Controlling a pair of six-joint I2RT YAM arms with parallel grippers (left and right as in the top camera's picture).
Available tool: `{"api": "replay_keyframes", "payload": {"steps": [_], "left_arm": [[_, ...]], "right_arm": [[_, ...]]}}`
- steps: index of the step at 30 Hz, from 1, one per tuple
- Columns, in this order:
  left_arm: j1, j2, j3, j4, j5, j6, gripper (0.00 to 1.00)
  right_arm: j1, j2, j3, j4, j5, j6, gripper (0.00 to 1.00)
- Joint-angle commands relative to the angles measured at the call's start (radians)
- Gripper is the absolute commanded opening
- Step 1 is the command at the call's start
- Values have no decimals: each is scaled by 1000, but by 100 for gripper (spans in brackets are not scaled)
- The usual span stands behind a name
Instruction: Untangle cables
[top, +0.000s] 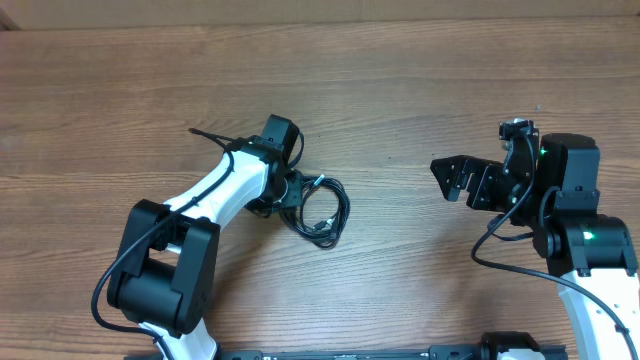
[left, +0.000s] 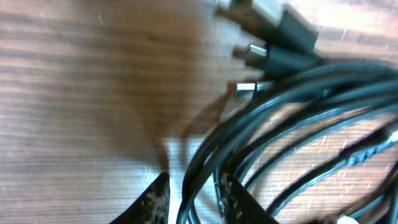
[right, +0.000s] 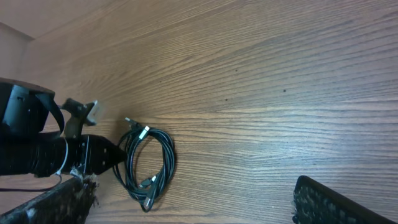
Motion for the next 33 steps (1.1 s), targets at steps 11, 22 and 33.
{"api": "replay_keyframes", "payload": {"steps": [11,22,33], "left_arm": [[-40,15,-76,187,-47,-63,22],[-65,24,-127,344,-47,-19,6],[-29,-228,172,319,244,105,4]], "right_arm": [[9,-2,24,13,-10,4,100],[9,-2,24,12,-29,20,100],[9,-2,24,51,-172,28,98]]}}
